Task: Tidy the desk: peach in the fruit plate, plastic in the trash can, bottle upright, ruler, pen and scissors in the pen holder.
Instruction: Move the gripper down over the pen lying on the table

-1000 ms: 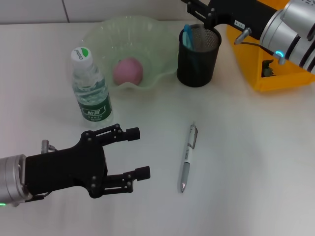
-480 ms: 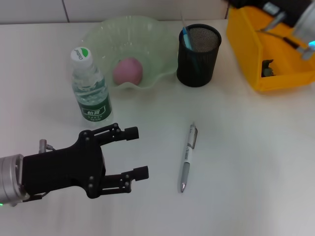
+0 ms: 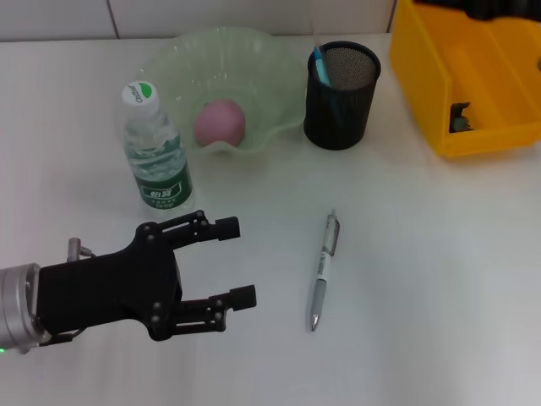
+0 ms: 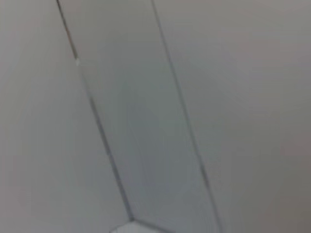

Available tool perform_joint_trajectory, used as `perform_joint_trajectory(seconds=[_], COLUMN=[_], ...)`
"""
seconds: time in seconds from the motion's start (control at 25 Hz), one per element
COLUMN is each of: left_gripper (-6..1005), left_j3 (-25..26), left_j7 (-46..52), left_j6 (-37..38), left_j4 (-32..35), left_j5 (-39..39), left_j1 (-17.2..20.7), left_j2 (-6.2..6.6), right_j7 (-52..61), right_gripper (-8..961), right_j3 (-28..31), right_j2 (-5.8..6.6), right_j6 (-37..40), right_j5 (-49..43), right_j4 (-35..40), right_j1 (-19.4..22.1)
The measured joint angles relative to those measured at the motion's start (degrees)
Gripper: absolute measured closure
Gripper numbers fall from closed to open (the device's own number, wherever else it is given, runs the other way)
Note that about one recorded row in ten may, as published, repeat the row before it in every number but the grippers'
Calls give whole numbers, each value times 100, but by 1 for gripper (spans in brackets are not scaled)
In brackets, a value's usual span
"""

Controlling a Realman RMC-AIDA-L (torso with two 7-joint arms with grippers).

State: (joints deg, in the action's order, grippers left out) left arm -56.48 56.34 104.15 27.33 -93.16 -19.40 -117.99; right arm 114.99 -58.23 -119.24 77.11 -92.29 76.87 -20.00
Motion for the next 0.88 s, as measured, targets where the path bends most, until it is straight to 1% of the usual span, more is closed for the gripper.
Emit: perform_joint_trajectory(seconds=[0.12,0.24,0.32,0.44,0.48,0.52,0.6,0.64,0.68,0.72,0.76,0.8,0.84,0.88], left_gripper=[188,188,188,188,188,188,188,188,188,188,188,188,188,188], left_j3=[57,132,128,-10,-128,-349,-889,-1344,-1666,-2112,-2377,-2787,-2943,-3151], left_j7=[47,256,609,1401,1663,1949,2670,3232,3645,4195,4690,5605,6054,6739], left_j6=[123,264,293,161,65,-105,-632,-1129,-1515,-2033,-2395,-2896,-3090,-3275], left_j4=[30,161,368,949,1139,1393,2032,2636,3112,3795,4282,5133,5496,5922], left_j5=[5,128,290,453,534,656,870,908,911,788,604,133,-134,-652], left_j1=[-23,-34,-39,-34,-23,2,92,217,310,462,552,660,680,664], left_j2=[-18,-50,-67,-107,-115,-115,-115,-110,-100,-79,-67,-53,-56,-62], right_j7=[-393,-1301,-2142,-3250,-3504,-3714,-4096,-4240,-4390,-4527,-4639,-4722,-4799,-4870], right_gripper=[127,128,128,128,128,128,127,127,127,127,127,127,127,127], right_j3=[370,754,1074,1582,1749,1882,2206,2329,2452,2563,2647,2739,2825,2918], right_j2=[-1,-3,1,0,1,3,15,17,18,16,14,13,12,13], right_j6=[857,1703,2281,2628,2641,2654,2648,2641,2617,2583,2542,2497,2452,2417], right_j5=[-43,-69,-168,-650,-815,-943,-1182,-1281,-1413,-1519,-1612,-1680,-1744,-1785], right_j4=[-203,-692,-1092,-1593,-1779,-1952,-2391,-2544,-2688,-2793,-2872,-2932,-2995,-3038], right_j1=[164,413,670,1037,1116,1170,1232,1245,1254,1268,1282,1295,1310,1328])
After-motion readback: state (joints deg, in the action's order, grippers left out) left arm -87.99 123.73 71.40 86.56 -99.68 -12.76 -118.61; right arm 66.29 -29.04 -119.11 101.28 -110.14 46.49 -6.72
